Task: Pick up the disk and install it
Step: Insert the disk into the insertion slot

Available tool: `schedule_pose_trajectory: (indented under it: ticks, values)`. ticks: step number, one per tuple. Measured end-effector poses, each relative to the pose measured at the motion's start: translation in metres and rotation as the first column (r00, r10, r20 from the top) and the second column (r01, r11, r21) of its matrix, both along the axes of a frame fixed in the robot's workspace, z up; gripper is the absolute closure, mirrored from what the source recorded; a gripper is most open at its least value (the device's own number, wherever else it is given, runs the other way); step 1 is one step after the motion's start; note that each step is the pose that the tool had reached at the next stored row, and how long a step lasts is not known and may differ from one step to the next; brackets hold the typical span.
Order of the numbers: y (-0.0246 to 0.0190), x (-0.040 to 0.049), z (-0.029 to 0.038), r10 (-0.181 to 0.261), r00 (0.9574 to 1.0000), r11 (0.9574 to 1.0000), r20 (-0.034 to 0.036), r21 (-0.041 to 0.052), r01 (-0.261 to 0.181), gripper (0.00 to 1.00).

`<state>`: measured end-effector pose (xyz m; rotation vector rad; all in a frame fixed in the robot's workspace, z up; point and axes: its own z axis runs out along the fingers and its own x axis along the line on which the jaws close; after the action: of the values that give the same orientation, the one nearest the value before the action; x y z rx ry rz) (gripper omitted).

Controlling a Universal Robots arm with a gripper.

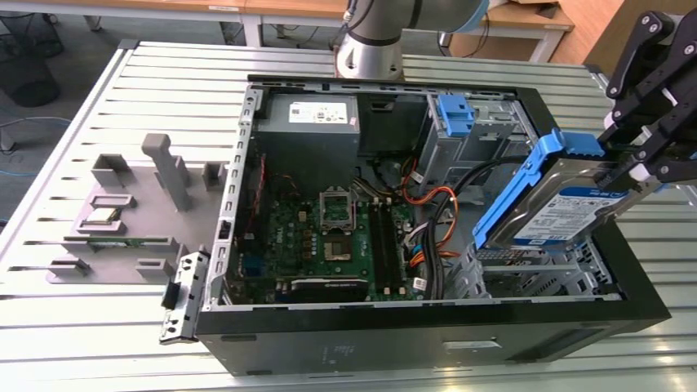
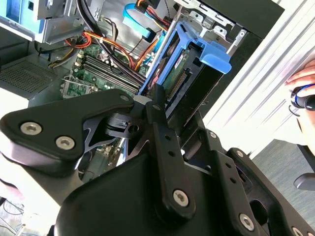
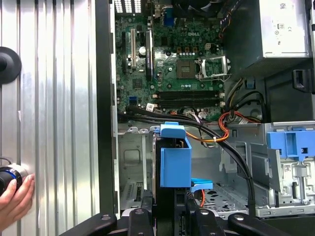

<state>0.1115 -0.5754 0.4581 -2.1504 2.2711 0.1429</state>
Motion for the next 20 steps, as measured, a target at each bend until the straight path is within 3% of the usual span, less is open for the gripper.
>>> schedule_pose_trajectory:
  ticks: [20]
  values:
    - [-0.0012, 0.0051, -0.0059, 0.000, 1.0000, 1.0000, 0.0001, -0.0027, 0.000, 0.65]
